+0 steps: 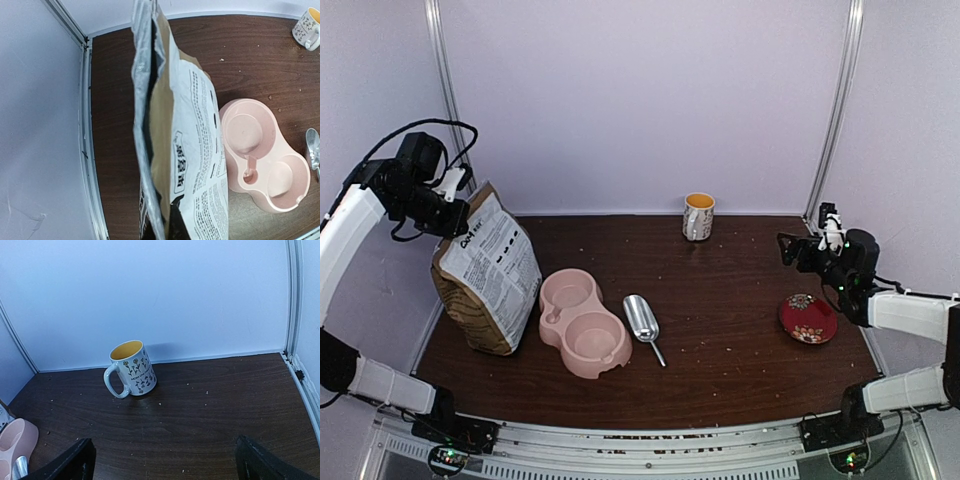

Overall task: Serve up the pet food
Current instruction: Pick up the pet food bag at the corner of the board, then move the pet food bowl to the center of the board.

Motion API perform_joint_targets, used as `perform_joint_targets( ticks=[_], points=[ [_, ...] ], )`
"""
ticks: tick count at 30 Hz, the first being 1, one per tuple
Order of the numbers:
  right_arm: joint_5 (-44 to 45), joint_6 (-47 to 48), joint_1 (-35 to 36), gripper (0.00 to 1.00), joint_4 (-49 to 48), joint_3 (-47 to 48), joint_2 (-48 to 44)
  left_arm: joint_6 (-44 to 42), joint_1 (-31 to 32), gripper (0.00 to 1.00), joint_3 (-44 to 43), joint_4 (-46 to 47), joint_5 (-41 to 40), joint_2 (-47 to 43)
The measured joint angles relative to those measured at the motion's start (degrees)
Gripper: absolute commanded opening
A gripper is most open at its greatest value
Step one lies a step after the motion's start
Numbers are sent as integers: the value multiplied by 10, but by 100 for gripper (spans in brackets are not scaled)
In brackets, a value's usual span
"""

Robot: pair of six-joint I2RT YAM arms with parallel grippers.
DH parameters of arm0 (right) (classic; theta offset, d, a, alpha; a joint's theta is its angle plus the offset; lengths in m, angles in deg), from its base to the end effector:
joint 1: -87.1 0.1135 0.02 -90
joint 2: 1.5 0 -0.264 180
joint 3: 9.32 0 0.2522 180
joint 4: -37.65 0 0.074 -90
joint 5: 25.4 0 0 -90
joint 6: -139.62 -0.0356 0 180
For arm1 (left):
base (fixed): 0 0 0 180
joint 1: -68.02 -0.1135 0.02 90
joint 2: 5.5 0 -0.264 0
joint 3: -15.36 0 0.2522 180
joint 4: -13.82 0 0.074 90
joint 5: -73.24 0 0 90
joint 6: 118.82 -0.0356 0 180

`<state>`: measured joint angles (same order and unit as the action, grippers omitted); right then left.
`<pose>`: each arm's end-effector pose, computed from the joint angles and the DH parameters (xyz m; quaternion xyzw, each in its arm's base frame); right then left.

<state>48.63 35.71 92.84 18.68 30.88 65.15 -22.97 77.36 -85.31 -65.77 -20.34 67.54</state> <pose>0.2462 0.0346 0.2295 -0.0383 0.7491 0.2143 0.6257 0.2312 -0.0358 0.3967 0.0186 0.9448 -0.0138 0.3268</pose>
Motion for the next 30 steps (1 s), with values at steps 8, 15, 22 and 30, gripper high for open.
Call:
perform_joint_targets(
  ticks=[8, 15, 22, 30],
  points=[
    [-14, 0, 0, 100, 1, 7, 7, 31, 1, 0, -15, -22, 21, 2],
    [-24, 0, 0, 100, 5, 8, 8, 65, 43, 0, -25, -26, 38, 9],
    [-33, 0, 0, 100, 15, 16, 12, 121, 114, 0, -67, -44, 30, 50],
    [-33, 0, 0, 100, 24, 16, 12, 191, 213, 0, -141, -63, -12, 127]
  ],
)
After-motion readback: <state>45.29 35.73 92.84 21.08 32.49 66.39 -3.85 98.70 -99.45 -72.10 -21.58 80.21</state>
